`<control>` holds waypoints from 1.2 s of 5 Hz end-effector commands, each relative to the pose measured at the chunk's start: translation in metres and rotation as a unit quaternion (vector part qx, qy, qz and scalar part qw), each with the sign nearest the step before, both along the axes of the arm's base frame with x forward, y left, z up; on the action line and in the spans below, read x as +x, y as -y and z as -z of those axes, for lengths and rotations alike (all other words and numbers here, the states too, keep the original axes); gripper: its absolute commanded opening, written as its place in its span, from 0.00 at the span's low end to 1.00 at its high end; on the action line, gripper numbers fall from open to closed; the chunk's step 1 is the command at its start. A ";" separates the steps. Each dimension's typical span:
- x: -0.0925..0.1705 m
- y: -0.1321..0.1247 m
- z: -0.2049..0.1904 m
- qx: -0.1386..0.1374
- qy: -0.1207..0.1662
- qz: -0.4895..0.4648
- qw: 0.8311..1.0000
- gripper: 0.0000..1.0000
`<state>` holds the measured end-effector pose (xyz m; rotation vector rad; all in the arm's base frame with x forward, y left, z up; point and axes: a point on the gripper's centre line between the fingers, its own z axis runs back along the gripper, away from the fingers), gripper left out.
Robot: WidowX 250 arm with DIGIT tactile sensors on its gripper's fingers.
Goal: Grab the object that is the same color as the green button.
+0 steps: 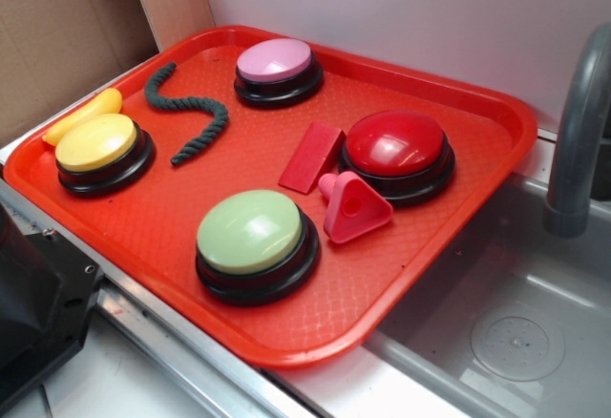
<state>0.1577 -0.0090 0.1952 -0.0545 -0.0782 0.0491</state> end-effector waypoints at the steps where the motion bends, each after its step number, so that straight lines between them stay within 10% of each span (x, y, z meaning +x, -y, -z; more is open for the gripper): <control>1: 0.049 -0.022 0.052 0.008 0.016 -0.059 0.998 1.00; 6: 0.084 -0.060 0.155 0.042 -0.028 -0.170 0.984 1.00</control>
